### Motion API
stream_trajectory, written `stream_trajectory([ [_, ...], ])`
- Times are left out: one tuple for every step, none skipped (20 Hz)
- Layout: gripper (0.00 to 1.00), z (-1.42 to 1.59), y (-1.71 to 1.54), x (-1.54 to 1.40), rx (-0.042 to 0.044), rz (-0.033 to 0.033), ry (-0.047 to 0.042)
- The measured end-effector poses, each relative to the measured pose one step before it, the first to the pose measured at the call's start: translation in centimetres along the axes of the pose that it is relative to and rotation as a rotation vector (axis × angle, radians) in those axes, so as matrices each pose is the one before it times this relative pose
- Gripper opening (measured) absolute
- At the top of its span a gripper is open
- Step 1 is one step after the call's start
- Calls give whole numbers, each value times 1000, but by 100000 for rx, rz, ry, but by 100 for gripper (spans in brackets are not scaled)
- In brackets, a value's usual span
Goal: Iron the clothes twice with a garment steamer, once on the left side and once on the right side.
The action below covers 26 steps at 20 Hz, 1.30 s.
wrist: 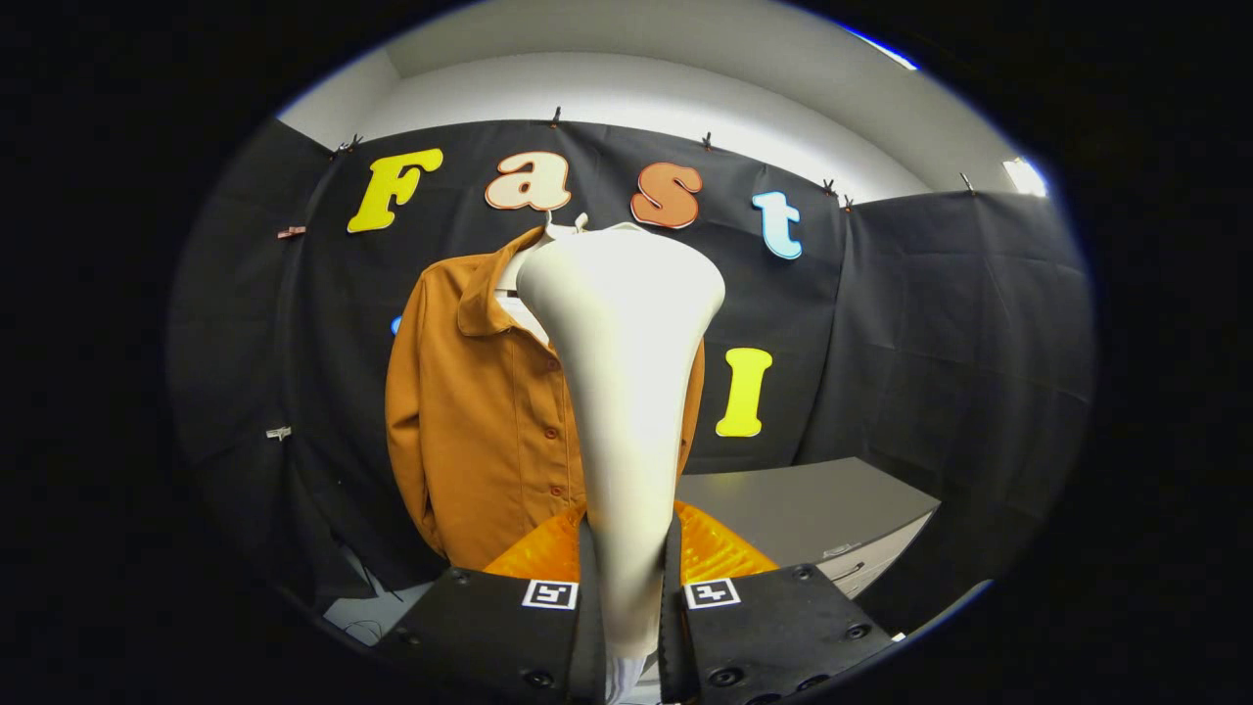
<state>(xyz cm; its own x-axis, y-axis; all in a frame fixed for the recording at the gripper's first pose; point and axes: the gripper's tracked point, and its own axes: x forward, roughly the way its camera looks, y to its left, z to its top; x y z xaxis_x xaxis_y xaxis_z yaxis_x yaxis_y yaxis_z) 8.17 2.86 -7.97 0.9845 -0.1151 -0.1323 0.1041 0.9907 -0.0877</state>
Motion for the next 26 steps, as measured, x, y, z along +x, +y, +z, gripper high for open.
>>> stream_trajectory([
  [25, 16, 43, -1, 187, 113, -47],
  [25, 103, 55, -72, -62, 117, -97],
  [25, 22, -2, -16, -183, 58, -127],
  [25, 55, 53, 82, -175, 81, -100],
  [25, 75, -17, 8, -117, 35, -25],
  [25, 53, -28, 46, -19, 26, -95],
  [25, 70, -40, 3, -4, -34, -65],
  [25, 36, 5, 73, -28, -8, -29],
  [25, -17, -24, -7, -99, -24, -3],
  [25, -17, -72, -51, -341, -90, -26],
  [25, 19, -103, -34, -315, -109, 1],
  [25, 133, -27, 10, -57, 46, -160],
  [25, 66, -58, 4, -66, -101, -68],
  [25, -43, -40, -11, 27, -103, -179],
  [25, 96, -54, -21, 81, -8, -131],
  [25, 114, -24, 37, 59, -1, -108],
  [25, 10, -21, -12, -51, -38, -53],
  [25, 30, -65, -42, 43, -31, -45],
  [25, 56, -10, -40, 85, -2, -88],
  [25, 34, -81, 41, 60, 7, -18],
  [25, -15, -41, -31, 118, -28, -49],
  [25, 18, -86, 9, 62, -80, -64],
  [25, -29, -111, -58, 80, -203, -7],
  [25, -81, -33, 52, 181, -54, 237],
  [25, -28, 14, 48, 331, 110, 240],
  [25, -106, -77, 19, 150, 11, 224],
])
